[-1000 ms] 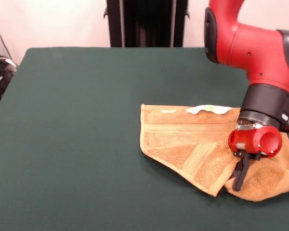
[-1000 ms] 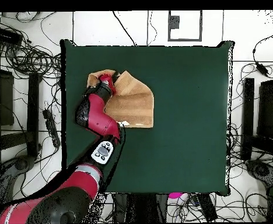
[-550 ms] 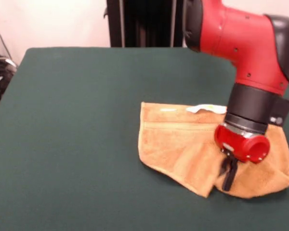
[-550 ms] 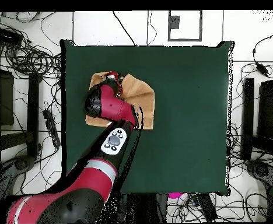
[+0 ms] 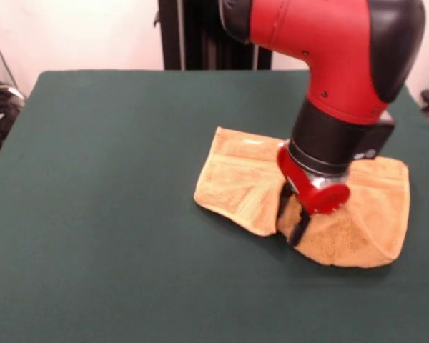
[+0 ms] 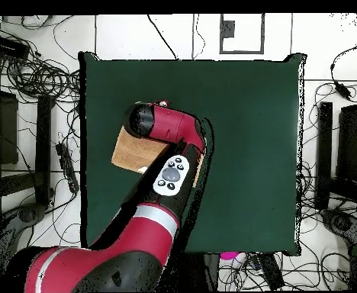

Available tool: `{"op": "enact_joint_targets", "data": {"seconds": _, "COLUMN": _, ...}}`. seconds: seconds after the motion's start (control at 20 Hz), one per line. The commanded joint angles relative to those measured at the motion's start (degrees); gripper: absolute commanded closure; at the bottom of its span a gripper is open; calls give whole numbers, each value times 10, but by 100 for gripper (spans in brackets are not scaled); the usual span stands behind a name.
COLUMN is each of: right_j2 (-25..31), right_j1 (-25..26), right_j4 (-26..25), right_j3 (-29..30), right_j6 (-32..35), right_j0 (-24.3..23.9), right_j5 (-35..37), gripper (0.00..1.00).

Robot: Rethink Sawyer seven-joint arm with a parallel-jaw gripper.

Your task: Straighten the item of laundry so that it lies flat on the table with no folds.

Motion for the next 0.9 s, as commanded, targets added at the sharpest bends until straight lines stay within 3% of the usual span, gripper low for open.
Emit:
{"op": "enact_joint_targets", "data": {"seconds": 0.05, "right_j2": 43, "right_j1": 17, "right_j4": -55, "right_j3": -4, "right_j6": -24, "right_j0": -2, "right_j5": 64, "gripper": 0}}
{"op": "enact_joint_targets", "data": {"seconds": 0.2, "right_j2": 37, "right_j1": 14, "right_j4": -68, "right_j3": -44, "right_j6": -29, "right_j0": -16, "right_j5": 50, "gripper": 0}}
{"op": "enact_joint_targets", "data": {"seconds": 0.45, "right_j2": 3, "right_j1": -8, "right_j4": -102, "right_j3": -124, "right_j6": -59, "right_j0": -39, "right_j5": 128, "gripper": 0}}
{"op": "enact_joint_targets", "data": {"seconds": 0.7, "right_j2": -22, "right_j1": 7, "right_j4": -144, "right_j3": -163, "right_j6": -60, "right_j0": -47, "right_j5": 125, "gripper": 0}}
{"op": "enact_joint_targets", "data": {"seconds": 0.75, "right_j2": -53, "right_j1": 22, "right_j4": -162, "right_j3": -180, "right_j6": -51, "right_j0": -46, "right_j5": 116, "gripper": 0}}
{"op": "enact_joint_targets", "data": {"seconds": 0.9, "right_j2": -221, "right_j1": 87, "right_j4": -232, "right_j3": -263, "right_j6": 28, "right_j0": -50, "right_j5": 60, "gripper": 0}}
